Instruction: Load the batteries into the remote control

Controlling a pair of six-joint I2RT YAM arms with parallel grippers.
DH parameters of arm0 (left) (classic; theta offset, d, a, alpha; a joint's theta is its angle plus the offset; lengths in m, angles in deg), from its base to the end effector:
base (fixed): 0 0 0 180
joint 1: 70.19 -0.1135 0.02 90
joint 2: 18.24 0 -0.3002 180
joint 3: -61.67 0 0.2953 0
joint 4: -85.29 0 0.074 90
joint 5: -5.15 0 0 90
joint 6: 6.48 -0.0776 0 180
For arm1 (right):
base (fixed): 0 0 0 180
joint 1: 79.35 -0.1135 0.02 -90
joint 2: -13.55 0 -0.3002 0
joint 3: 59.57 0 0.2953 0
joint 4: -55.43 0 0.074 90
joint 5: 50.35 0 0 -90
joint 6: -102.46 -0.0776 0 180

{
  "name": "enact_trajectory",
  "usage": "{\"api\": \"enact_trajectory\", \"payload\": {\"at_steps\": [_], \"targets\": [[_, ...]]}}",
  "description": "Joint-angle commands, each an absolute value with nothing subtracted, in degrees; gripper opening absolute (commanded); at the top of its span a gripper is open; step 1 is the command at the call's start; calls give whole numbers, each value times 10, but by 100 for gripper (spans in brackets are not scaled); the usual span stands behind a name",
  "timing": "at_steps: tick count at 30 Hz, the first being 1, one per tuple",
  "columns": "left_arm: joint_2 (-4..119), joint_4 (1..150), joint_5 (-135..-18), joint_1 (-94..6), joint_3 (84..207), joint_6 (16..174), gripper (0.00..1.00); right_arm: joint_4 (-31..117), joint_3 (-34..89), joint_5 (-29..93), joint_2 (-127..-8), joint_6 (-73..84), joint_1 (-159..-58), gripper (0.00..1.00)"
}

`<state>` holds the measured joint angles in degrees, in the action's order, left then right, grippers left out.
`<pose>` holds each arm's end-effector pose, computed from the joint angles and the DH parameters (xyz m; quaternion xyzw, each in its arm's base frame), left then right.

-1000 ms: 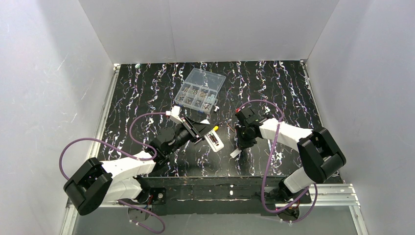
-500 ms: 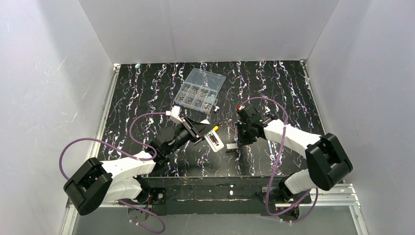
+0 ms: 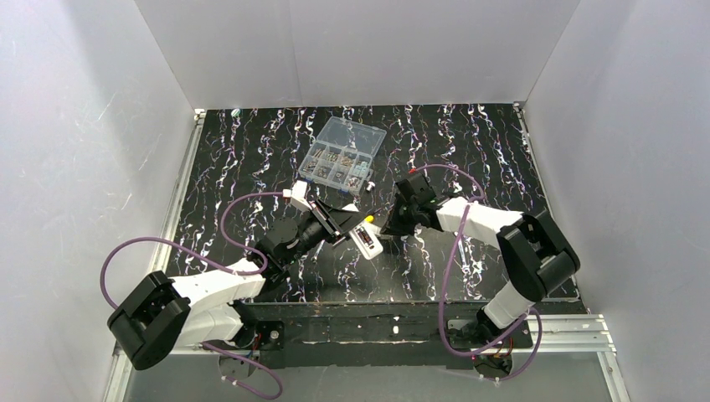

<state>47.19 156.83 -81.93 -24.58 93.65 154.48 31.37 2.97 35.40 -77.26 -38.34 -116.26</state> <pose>0.1796 -0.1891 0.3172 -0.0737 0.4319 -0.7705 0.4630 0.2979 0.2309 0.1540 0.1025 0.9403 0.2488 0.2083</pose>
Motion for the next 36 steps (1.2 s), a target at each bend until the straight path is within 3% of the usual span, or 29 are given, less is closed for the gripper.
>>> {"api": "enact_trajectory", "payload": {"at_steps": [1,5,12,17,23,28,36], "targets": [[444,1618,-826,-243,941,1540,0,358,63,384,-797,-473,-1170,1],[443,1618,-827,-243,939,1540,0,361,71,418,-805,-502,-1172,4],[439,1618,-832,-244,933,1539,0,363,87,404,-823,-502,-1177,32],[438,1618,-831,-243,932,1540,0,376,71,382,-806,-462,-1178,36],[430,1617,-833,-244,927,1537,0,345,79,394,-777,-268,-1178,38],[429,1616,-832,-244,928,1538,0,304,120,334,-799,-64,-1178,59],[419,1605,-827,-244,935,1534,0,247,181,289,-851,102,-1178,66]]}}
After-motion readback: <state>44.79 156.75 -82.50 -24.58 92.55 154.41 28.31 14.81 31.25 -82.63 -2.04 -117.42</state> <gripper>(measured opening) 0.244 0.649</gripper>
